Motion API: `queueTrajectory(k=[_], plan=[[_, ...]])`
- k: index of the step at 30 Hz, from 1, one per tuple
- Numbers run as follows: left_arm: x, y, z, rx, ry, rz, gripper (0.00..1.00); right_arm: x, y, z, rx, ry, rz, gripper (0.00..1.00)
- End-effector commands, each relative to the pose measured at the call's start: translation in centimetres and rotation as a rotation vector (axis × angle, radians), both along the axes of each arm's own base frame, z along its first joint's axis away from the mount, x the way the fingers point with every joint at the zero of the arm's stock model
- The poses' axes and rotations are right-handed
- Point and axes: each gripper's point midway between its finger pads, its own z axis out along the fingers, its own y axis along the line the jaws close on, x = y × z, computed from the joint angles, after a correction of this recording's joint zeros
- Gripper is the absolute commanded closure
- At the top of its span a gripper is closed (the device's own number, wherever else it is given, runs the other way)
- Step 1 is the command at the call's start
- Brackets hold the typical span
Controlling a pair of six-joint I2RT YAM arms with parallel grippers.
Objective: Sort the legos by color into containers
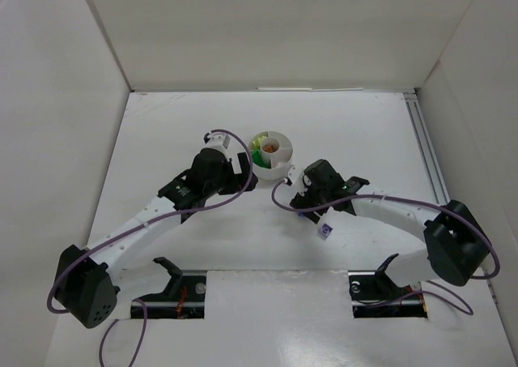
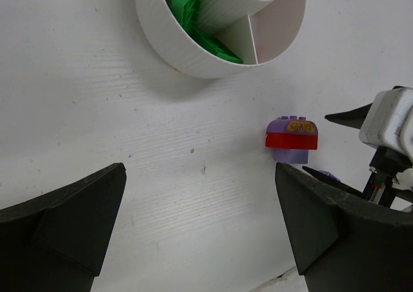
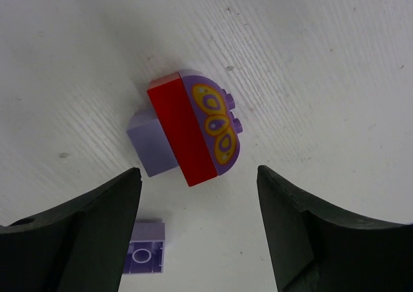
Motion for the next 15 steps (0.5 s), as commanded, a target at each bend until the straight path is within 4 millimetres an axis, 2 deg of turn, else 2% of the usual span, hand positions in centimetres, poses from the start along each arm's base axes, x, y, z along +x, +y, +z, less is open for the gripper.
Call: queueTrajectory(k=[1,6,10,13,15], plan=[[0.4,0.4,2.3,-0.026,-0.059,0.019,0.0,1.2,0.1,-0.3,-0.021,-0.054,0.006,0.23],[0.5,0.5,2.6,-0.027,-0.069,0.027,0.0,1.0,0.6,0.7,0.01,-0.06,0.02,0.21],[0.7,0.4,2.2,-0.022,-0.062,0.027,0.0,-0.3,0.8,0.7,0.04,-0.025,0.062,0.18],[0.7,0.3,1.9,-0.017,-0.054,0.027,0.0,-1.3,0.0,0.1,0.014,0.023,0.046,0.18],[0.7,0.4,1.9,-0.01,-0.058,0.021,0.0,-1.4,-2.3,-0.1,-0.074,0.03,-0.07,0.18]])
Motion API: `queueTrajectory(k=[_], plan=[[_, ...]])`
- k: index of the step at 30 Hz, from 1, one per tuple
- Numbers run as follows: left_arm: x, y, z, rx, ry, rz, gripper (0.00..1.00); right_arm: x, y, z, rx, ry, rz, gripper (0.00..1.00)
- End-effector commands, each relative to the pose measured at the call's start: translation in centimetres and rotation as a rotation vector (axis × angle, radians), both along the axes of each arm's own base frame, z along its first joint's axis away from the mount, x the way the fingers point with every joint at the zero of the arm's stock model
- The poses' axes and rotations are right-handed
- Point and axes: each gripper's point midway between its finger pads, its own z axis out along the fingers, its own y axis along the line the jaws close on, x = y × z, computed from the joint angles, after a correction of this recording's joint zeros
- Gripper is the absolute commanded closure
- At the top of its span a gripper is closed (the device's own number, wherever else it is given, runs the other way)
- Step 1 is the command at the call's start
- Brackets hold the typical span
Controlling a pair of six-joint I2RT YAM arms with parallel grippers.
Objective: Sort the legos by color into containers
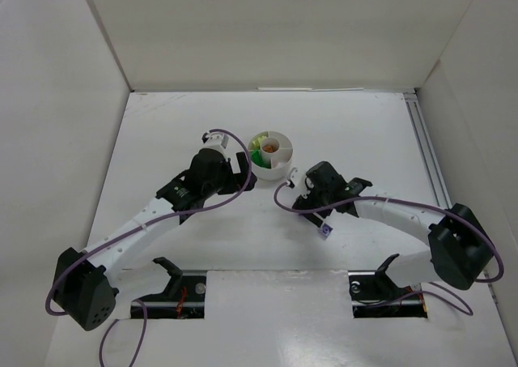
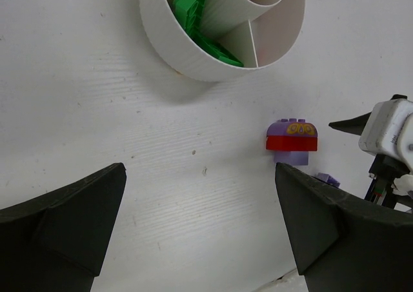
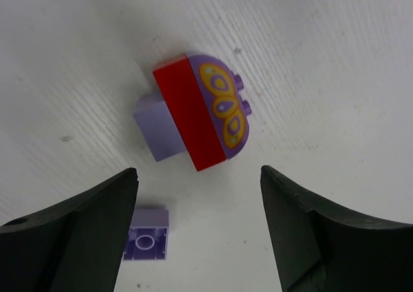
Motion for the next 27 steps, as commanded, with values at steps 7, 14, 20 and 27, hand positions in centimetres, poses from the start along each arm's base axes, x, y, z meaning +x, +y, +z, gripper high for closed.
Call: queueTrajectory(k=[7,14,20,27], plan=[[1.1,-0.2,2.2,-0.015,-0.063,0.004,0.0,1.0,-3.1,0.3,-0.115,-0.024,-0.22,0.18],[1.1,0.0,2.5,-0.016,-0.073,0.012,0.0,2.8,0.7,0.2,-0.005,-0.078,-0.071,0.18],[1.0,0.1,2.1,-0.005,-0.058,0.012,0.0,3.5,1.4,-0.1,0.007,-0.104,-0.039,0.18],[1.0,0.1,2.1,-0.005,-0.058,0.012,0.0,3.5,2.8,-1.4,0.043,-0.079,0.015,0.24]])
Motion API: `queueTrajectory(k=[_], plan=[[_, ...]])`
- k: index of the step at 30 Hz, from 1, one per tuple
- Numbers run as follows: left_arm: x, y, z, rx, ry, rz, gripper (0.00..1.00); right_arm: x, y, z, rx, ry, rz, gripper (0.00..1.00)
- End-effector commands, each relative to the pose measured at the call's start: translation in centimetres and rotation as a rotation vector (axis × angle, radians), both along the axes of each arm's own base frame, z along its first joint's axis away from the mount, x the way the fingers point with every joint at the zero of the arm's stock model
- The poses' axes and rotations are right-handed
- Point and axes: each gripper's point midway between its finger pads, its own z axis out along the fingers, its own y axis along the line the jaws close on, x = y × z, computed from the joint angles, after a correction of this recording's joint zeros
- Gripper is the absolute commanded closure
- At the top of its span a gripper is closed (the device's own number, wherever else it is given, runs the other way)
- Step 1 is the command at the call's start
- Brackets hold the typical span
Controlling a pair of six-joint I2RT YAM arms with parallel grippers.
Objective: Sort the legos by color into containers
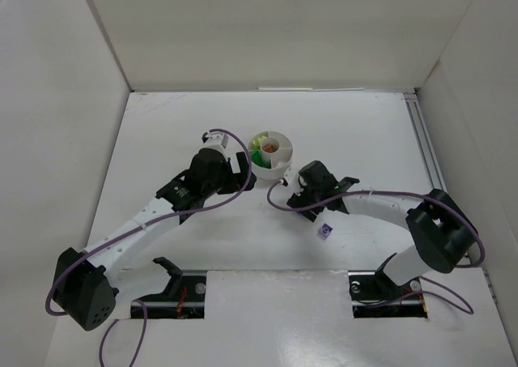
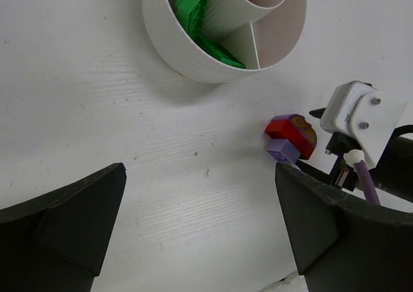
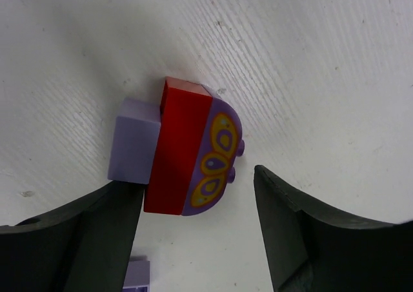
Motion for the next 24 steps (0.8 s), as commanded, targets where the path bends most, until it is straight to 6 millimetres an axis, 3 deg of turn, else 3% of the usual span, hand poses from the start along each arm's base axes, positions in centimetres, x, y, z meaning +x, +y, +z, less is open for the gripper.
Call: queueTrajectory(k=[1,2,6,13,17,19,20,24], plan=[[0.9,-0.1,2.0,-0.015,-0.052,0.01,0.0,1.1,2.2,1.0,0.079,-0.046,0.043,0.27],[1.0,-0.2,2.4,-0.02,-0.059,0.01,0.0,1.0,2.3,1.0,0.085,-0.042,0.049,0.29],[0.9,-0.3,2.5,-0.026,-0.056,0.0,0.0,0.5,2.6,1.1,0.11,-0.024,0.056,0.59],[-0.2,-3.0,3.2,-0.118,-0.077,-0.159,0.0,0.5,4.3,5.5,0.257,-0.093,0.08,0.72],[-1.0,-4.5,3.8,-0.159,-0.091,-0.227,0.0,0.3,4.9,7.5,0.32,-0.122,0.098,0.73],[-1.3,-4.8,3.8,-0.16,-0.09,-0.237,0.0,0.3,5.6,8.5,0.34,-0.144,0.157,0.68],[-1.5,-5.0,3.8,-0.16,-0.089,-0.247,0.0,0.3,5.1,8.2,0.313,-0.145,0.151,0.6],[-1.5,-4.8,3.6,-0.152,-0.084,-0.238,0.0,0.9,2.0,6.8,0.174,-0.145,0.053,0.55]])
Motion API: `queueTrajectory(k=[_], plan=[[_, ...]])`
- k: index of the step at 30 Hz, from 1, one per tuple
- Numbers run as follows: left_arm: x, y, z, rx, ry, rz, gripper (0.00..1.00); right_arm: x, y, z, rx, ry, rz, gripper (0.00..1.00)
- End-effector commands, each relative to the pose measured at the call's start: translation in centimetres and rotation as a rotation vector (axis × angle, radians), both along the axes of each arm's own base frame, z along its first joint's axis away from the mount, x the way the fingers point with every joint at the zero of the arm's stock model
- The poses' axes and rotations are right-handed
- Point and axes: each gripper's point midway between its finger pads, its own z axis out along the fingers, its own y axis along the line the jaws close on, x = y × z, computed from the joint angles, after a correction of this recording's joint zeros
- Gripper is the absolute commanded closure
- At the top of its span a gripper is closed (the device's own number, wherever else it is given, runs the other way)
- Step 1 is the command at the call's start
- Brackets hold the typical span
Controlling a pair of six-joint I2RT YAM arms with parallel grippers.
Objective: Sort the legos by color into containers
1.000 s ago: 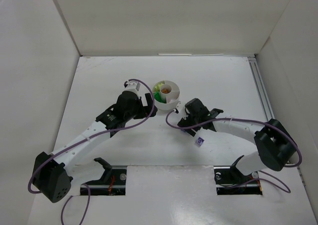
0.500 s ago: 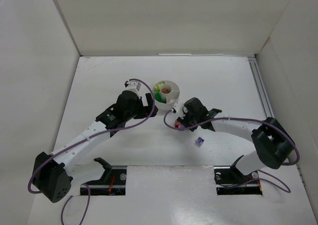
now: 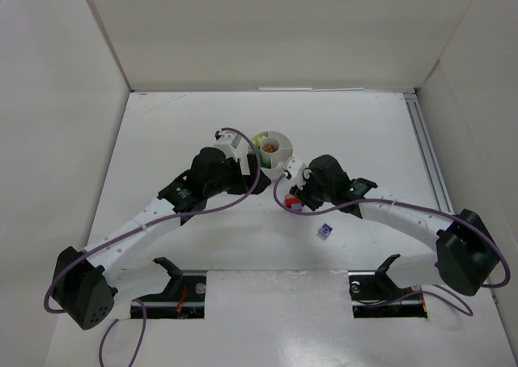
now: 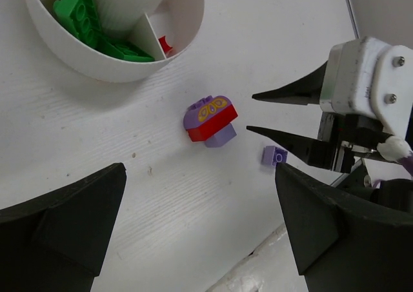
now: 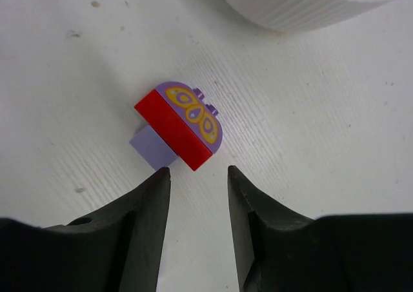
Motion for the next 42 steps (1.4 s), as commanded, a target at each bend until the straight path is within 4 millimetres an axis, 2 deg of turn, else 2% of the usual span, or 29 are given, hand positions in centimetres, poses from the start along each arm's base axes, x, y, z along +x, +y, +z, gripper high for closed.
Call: queueTrajectory(k=[1,4,7,11,15,17,22,29,35,42], plan=[[0.2,-0.6,1.1,-0.027,-0.044,-0.027,0.0,0.6,-1.6,-0.2,-0.073,-0.006,-0.066,0.54],[0.2,-0.2,0.5,-0.009,-0.035,-0.009,0.0,0.4,-2.8,-1.4,-0.103,0.022,-0.111,0.48],[0.2,-0.2,0.5,-0.009,-0.035,-0.009,0.0,0.6,-3.2,-1.6,-0.103,0.019,-0.136,0.44],[0.4,0.1,0.5,0.011,-0.038,0.004,0.0,1.1,-1.9,-2.9,-0.074,0.032,-0.108,0.42],[0.6,0.4,0.0,0.029,-0.028,0.02,0.0,1.1,-1.4,-5.2,-0.094,0.066,-0.087,0.42],[0.6,0.4,0.0,0.029,-0.028,0.02,0.0,1.0,-1.1,-5.6,-0.098,0.07,-0.078,0.42],[0.6,0.5,0.3,0.02,-0.034,0.033,0.0,1.5,-0.2,-5.9,-0.094,0.043,-0.05,0.4],[0.5,0.6,0.1,0.026,-0.027,0.032,0.0,1.0,2.3,-5.4,-0.04,0.014,0.035,0.39],[0.5,0.8,-0.3,0.035,-0.022,0.04,0.0,1.3,3.1,-4.9,-0.008,-0.005,0.059,0.39],[0.5,0.8,-0.3,0.035,-0.022,0.04,0.0,0.5,2.8,-6.0,-0.016,0.03,0.061,0.54]])
